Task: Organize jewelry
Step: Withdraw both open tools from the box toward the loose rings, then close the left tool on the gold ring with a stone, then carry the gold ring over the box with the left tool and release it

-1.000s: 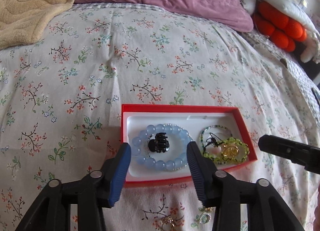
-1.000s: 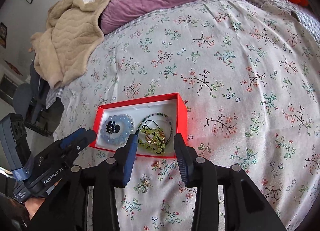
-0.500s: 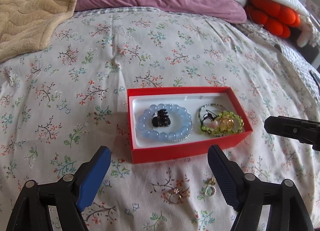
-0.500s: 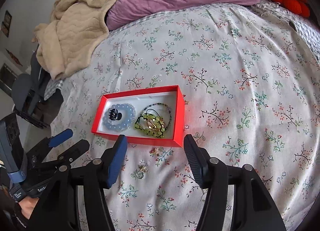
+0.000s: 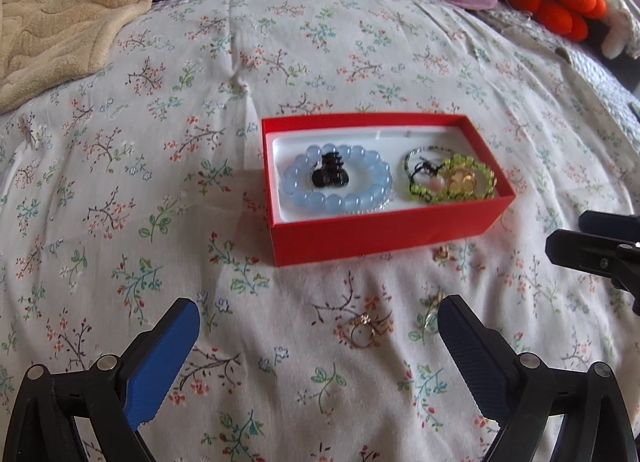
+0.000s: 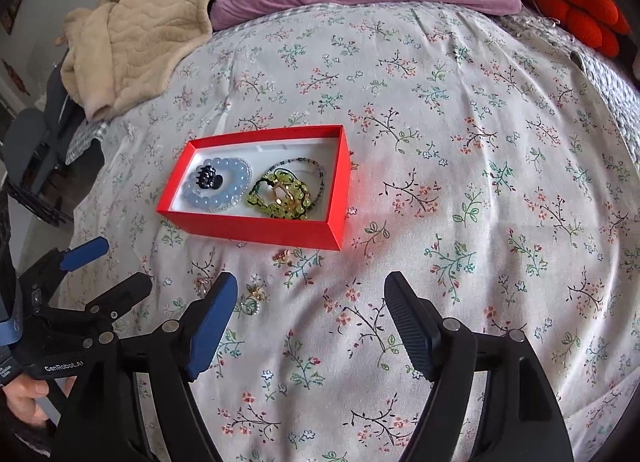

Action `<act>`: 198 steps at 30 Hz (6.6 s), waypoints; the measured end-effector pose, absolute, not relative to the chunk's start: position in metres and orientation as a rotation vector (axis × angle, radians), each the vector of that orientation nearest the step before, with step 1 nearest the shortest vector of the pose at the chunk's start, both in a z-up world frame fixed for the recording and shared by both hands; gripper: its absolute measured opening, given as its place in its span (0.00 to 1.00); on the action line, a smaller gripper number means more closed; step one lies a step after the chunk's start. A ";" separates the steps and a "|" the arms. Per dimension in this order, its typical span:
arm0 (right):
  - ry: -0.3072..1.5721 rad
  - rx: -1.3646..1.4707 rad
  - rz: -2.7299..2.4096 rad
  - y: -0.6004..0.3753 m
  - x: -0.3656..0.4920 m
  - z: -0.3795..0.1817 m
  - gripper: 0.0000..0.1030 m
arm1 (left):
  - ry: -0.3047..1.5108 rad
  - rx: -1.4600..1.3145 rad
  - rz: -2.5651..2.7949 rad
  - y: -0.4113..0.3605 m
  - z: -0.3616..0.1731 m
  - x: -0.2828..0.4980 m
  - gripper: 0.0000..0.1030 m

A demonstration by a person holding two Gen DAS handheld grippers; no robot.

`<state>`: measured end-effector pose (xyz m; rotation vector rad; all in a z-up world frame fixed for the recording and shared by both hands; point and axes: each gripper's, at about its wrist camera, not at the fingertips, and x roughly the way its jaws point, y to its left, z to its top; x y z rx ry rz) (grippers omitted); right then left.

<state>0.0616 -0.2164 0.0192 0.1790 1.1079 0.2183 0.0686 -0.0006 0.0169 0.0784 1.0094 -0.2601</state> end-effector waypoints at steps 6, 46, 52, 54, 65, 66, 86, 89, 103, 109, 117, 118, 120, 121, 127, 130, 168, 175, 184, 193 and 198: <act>1.121 0.081 0.190 -0.209 0.053 0.006 0.87 | 1.037 0.123 -0.246 0.001 0.004 0.063 0.96; 1.217 -0.227 0.279 -0.163 0.043 -0.071 1.00 | 0.986 0.216 -0.509 -0.034 -0.054 0.057 0.32; 1.193 -0.206 0.317 -0.154 0.044 -0.068 1.00 | 0.989 0.235 -0.535 -0.040 -0.054 0.054 0.13; 1.184 -0.196 0.336 -0.150 0.044 -0.065 0.98 | 0.986 0.241 -0.532 -0.040 -0.053 0.053 0.13; 1.156 -0.119 0.425 -0.129 0.051 -0.062 0.53 | 0.979 0.231 -0.494 -0.021 -0.045 0.055 0.12; 1.156 -0.115 0.424 -0.129 0.052 -0.062 0.50 | 0.979 0.228 -0.490 -0.019 -0.045 0.055 0.12; 1.143 -0.111 0.416 -0.120 0.061 -0.062 0.17 | 0.999 0.232 -0.464 -0.006 -0.048 0.055 0.12; 1.147 -0.108 0.420 -0.120 0.060 -0.061 0.17 | 1.001 0.235 -0.460 -0.006 -0.049 0.055 0.12; 1.174 -0.084 0.465 -0.126 0.050 -0.054 0.09 | 1.010 0.199 -0.423 0.002 -0.041 0.062 0.12; 1.181 -0.101 0.466 -0.125 0.050 -0.057 0.44 | 1.023 0.212 -0.424 0.000 -0.046 0.061 0.13; 1.154 -0.091 0.465 -0.119 0.057 -0.061 0.43 | 1.029 0.219 -0.431 -0.001 -0.048 0.060 0.13; 1.155 -0.094 0.464 -0.118 0.059 -0.062 0.42 | 1.029 0.219 -0.431 -0.001 -0.048 0.060 0.13; 1.151 -0.097 0.457 -0.118 0.062 -0.063 0.36 | 1.030 0.219 -0.430 -0.001 -0.048 0.060 0.13; 1.152 -0.098 0.449 -0.118 0.063 -0.063 0.33 | 1.030 0.218 -0.430 -0.001 -0.048 0.060 0.13; 1.152 -0.104 0.434 -0.120 0.061 -0.063 0.17 | 1.033 0.223 -0.431 -0.001 -0.049 0.059 0.13; 1.145 -0.131 0.444 -0.117 0.057 -0.060 0.16 | 1.032 0.222 -0.431 -0.001 -0.049 0.059 0.13; 0.991 0.234 0.308 -0.193 0.124 0.022 0.16 | 0.868 -0.010 -0.409 -0.041 0.015 0.132 0.13; 1.007 0.311 0.286 -0.204 0.148 0.008 0.16 | 0.874 -0.008 -0.408 -0.054 0.006 0.152 0.13; 1.022 0.333 0.277 -0.208 0.164 -0.003 0.17 | 0.894 0.028 -0.401 -0.058 -0.007 0.165 0.13; 1.029 0.376 0.285 -0.214 0.165 -0.002 0.18 | 0.875 0.039 -0.388 -0.060 -0.002 0.163 0.25; 1.018 0.395 0.282 -0.219 0.161 0.003 0.35 | 0.864 0.051 -0.377 -0.056 0.003 0.157 0.32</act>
